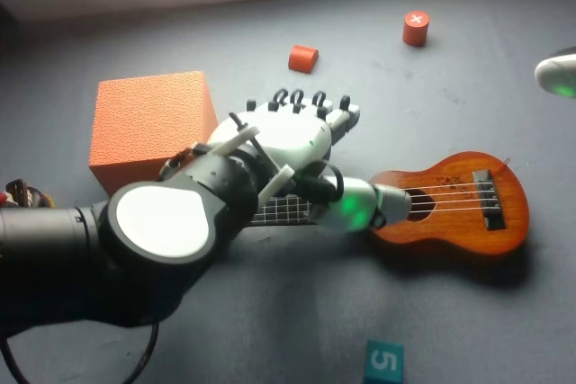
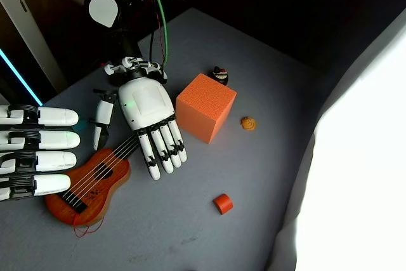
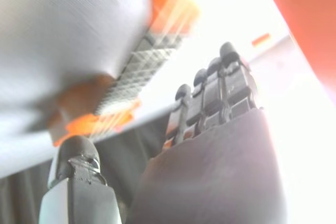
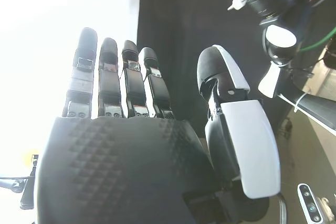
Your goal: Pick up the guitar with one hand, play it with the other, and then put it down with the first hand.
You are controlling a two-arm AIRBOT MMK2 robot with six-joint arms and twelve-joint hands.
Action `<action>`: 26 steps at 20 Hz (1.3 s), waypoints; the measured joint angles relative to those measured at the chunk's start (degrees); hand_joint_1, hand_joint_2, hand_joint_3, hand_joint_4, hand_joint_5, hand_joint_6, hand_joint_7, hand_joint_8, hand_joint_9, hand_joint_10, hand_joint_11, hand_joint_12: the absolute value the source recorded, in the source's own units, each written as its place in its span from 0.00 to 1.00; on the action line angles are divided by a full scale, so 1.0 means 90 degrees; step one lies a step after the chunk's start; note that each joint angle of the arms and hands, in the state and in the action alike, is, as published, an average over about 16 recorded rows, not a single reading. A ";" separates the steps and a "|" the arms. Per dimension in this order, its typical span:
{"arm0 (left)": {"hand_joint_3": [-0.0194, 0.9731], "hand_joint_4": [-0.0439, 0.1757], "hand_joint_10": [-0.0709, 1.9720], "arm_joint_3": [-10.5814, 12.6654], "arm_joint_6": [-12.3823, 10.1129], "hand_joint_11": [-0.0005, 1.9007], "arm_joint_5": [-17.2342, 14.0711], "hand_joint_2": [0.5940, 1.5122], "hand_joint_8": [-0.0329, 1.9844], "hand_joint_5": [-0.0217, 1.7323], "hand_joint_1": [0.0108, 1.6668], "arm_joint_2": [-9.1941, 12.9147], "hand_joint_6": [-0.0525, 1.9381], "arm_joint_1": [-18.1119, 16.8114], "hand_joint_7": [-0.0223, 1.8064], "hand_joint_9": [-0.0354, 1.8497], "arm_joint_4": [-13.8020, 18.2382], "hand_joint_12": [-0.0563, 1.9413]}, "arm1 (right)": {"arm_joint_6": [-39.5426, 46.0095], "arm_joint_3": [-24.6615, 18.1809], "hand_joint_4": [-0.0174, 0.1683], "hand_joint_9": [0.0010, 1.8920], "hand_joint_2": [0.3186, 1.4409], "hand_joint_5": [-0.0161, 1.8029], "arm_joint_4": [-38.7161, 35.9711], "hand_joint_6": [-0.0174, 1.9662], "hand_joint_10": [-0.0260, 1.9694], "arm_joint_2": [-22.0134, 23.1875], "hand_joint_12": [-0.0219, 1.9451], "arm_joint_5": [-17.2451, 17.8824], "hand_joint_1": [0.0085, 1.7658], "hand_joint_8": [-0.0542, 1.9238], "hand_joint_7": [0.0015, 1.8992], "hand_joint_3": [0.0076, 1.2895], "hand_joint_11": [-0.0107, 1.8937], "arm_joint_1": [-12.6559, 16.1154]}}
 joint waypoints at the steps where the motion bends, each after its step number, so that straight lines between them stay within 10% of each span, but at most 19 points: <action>1: 0.03 0.48 0.07 0.0004 0.0079 0.01 -0.0055 0.48 0.02 0.03 0.09 0.0038 0.04 -0.0080 0.04 0.03 -0.0052 0.17 | 0.0000 -0.0001 0.09 0.01 0.94 0.07 -0.0001 0.06 0.19 0.0000 0.33 0.0003 0.26 0.03 0.08 0.00 0.02 0.0000; 4: 0.03 0.48 0.04 0.0013 0.0452 0.01 -0.0226 0.49 0.02 0.03 0.06 0.0184 0.03 -0.0399 0.03 0.04 -0.0303 0.10 | -0.0001 -0.0004 0.09 0.01 0.94 0.07 -0.0003 0.06 0.20 0.0000 0.36 0.0010 0.26 0.03 0.08 0.00 0.02 0.0000; 9: 0.03 0.39 0.14 0.0005 0.1566 0.03 -0.0530 0.58 0.07 0.10 0.05 0.0504 0.08 -0.1124 0.12 0.11 -0.1207 0.32 | -0.0002 -0.0005 0.08 0.03 0.94 0.09 -0.0005 0.13 0.31 0.0000 0.51 0.0019 0.25 0.07 0.13 0.00 0.02 0.0000; 19: 0.02 0.22 0.63 -0.0201 0.5237 0.28 -0.0668 0.76 0.53 0.33 0.32 0.1255 0.57 -0.2856 0.42 0.41 -0.4565 0.87 | -0.0013 -0.0021 0.09 0.20 0.92 0.23 -0.0008 0.61 0.76 0.0020 0.89 0.0039 0.34 0.54 0.30 0.01 0.18 -0.0003; 26: 0.01 0.22 0.89 -0.0390 0.7320 0.51 -0.0319 0.78 0.86 0.45 0.42 0.1525 0.89 -0.3715 0.53 0.56 -0.6353 0.96 | -0.0032 -0.0047 0.14 0.36 0.89 0.35 -0.0013 0.86 0.95 0.0048 0.98 0.0056 0.41 0.86 0.41 0.01 0.33 -0.0007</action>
